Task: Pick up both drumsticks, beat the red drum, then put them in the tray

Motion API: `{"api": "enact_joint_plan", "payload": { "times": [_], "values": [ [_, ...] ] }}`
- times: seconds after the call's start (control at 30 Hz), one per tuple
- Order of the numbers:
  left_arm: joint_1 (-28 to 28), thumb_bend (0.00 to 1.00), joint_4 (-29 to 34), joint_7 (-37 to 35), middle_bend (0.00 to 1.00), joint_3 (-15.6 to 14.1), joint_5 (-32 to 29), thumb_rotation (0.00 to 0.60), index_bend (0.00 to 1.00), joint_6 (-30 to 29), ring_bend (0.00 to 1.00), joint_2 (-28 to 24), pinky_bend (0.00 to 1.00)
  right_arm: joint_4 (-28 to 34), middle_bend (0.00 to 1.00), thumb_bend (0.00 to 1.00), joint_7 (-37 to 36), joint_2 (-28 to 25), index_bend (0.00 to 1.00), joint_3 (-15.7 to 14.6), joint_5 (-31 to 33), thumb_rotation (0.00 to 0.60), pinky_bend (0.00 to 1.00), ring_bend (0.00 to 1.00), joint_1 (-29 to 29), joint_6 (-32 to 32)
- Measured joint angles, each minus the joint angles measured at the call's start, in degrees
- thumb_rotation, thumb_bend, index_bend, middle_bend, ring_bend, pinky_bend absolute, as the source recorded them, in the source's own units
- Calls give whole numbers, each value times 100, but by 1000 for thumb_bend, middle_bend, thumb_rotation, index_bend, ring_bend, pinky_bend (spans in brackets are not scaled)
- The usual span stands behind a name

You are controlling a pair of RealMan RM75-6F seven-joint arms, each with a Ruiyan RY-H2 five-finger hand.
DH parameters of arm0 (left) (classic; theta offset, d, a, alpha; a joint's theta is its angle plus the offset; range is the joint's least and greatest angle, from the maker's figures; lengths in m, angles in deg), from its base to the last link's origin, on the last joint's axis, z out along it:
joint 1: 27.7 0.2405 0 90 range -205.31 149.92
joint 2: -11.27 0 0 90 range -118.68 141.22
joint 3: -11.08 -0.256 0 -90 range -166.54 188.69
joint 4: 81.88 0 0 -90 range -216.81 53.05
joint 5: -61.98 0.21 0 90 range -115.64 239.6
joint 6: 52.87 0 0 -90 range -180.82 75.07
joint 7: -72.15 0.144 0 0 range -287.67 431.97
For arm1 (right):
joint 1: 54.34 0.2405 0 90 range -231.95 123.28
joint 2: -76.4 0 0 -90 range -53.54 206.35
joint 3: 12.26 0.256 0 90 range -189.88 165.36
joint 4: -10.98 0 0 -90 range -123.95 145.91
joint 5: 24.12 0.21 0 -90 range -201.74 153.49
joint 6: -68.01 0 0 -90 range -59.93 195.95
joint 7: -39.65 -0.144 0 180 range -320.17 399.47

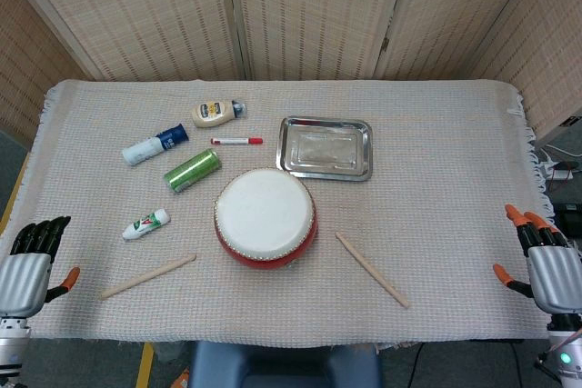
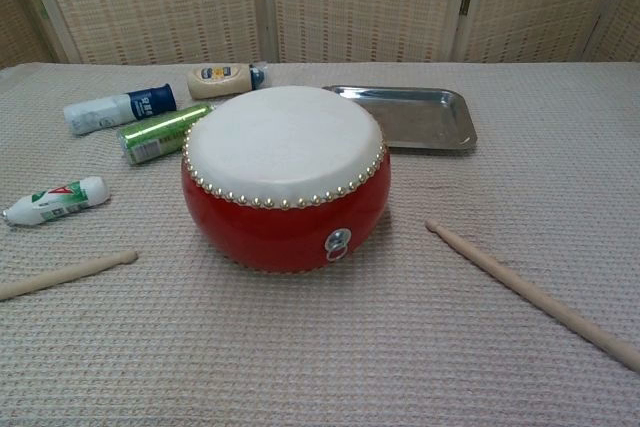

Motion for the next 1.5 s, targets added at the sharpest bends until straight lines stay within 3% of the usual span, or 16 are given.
{"api": "enact_joint_plan", "payload": {
  "times": [0.83,1.27,1.5],
  "values": [
    [205,322,42,-53,80,-35,-4,600,57,-265,70,3,85,55,181,128,-319,-42,23,-253,-438,600,239,107,-78,67],
    [230,322,-53,-206,80,-44,-5,600,60,-251,71,19,85,-103,166,128,-47,943,23,-479,-725,600,206,47,734,-1449],
    [268,321,-122,-298,80,-71,-10,600,64,-251,71,23,86,-463,161,128,208,1519,24,-501,-784,600,196,42,983,-1724]
  ]
}}
